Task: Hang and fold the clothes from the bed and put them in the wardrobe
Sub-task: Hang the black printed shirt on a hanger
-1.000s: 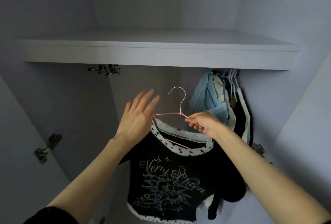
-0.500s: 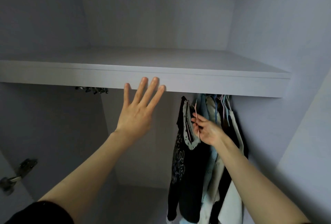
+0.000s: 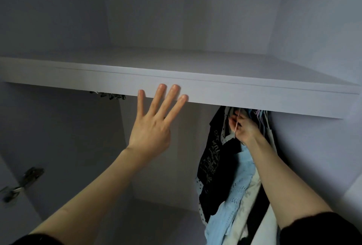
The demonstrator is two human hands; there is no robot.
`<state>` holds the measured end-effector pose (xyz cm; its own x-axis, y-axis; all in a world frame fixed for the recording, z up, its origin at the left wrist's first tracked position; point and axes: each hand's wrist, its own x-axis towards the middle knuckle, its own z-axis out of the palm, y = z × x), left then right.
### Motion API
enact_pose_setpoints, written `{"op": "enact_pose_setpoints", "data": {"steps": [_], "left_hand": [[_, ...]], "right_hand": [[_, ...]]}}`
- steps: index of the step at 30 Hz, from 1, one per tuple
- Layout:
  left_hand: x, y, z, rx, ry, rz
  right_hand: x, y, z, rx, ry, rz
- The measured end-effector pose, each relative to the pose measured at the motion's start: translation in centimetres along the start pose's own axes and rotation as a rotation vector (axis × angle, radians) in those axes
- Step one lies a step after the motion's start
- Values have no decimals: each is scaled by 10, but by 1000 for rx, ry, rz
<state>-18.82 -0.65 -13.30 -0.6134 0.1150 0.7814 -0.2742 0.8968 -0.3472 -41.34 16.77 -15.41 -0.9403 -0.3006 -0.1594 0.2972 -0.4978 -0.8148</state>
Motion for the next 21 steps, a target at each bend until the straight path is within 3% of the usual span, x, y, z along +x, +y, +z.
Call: {"op": "enact_pose_setpoints", "data": {"steps": [8, 13, 17, 21], "left_hand": [[-1, 2, -4, -6, -74, -16], [-1, 11, -15, -59, -134, -74], [-8, 23, -26, -212, -217, -146], [-41, 39, -33, -428, -343, -179]], "right_hand": [[-2, 0, 1, -250, 259, -43], [-31, 6, -9, -767, 374, -295], [-71, 12, -13, -1073, 266, -381], [-120, 29, -20, -1200, 165, -377]]}}
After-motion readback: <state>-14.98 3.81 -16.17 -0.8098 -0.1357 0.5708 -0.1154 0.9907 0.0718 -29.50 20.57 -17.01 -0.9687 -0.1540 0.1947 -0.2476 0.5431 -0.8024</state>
